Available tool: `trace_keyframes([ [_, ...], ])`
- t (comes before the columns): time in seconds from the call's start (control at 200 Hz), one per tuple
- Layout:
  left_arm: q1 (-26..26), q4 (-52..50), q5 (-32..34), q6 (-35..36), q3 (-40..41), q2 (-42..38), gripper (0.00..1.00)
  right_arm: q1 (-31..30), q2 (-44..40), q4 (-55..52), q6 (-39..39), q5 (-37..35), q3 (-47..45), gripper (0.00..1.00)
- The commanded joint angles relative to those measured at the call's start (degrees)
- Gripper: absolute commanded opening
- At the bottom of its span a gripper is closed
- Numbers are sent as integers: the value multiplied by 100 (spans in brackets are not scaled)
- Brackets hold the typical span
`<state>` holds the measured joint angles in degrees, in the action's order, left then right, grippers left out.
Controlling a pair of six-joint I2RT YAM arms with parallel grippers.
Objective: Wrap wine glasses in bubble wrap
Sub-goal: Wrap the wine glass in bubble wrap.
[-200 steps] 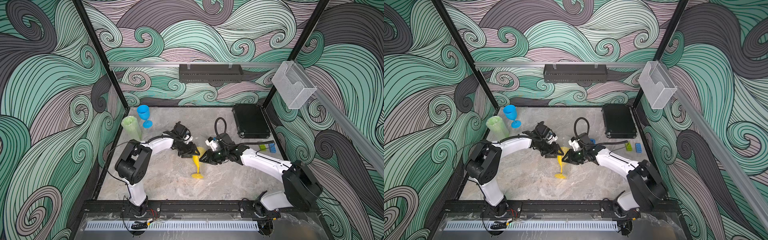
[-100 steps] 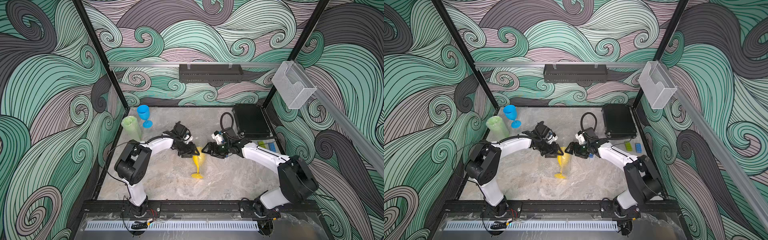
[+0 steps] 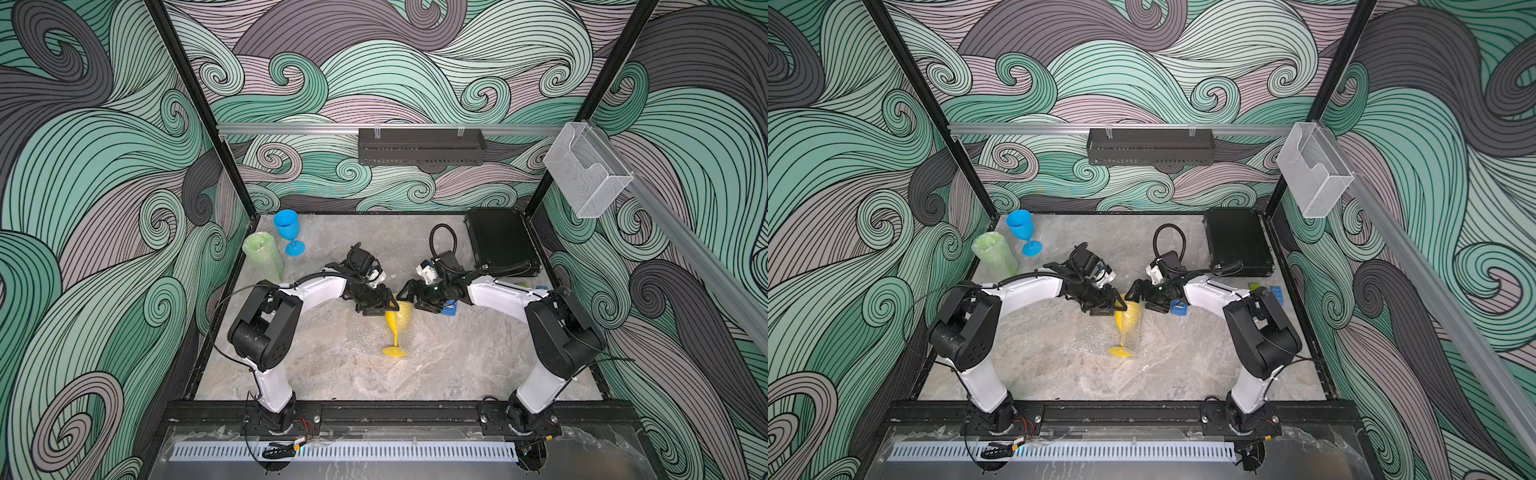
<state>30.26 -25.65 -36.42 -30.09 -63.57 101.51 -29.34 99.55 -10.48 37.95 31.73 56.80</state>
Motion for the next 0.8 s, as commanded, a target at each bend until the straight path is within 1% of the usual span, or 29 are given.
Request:
trace_keyframes([
  [0.0,33,-116,70,19,114,-95,54,7,127,0,-19,-75,56,87],
  [0.105,34,-209,76,102,65,-268,58,8,144,-53,-95,-258,-28,86],
  [0.225,65,-142,-54,13,234,-589,67,8,176,-90,-128,-340,-48,86],
  [0.355,126,24,-323,-112,654,-1029,69,-1,123,-29,-65,-404,-79,86],
  [0.425,210,195,-533,-130,905,-1207,68,-1,126,-75,-84,-446,-83,86],
  [0.57,320,330,-746,-191,1096,-1379,60,-40,53,-91,-86,-496,-163,86],
  [0.641,407,303,-739,-96,1039,-1327,58,-54,69,-96,-95,-517,-167,85],
  [0.711,453,187,-702,-68,986,-1259,58,-62,95,-187,-87,-522,-116,85],
  [0.796,531,233,-700,-92,1077,-1214,53,-102,96,-130,-94,-565,-117,85],
])
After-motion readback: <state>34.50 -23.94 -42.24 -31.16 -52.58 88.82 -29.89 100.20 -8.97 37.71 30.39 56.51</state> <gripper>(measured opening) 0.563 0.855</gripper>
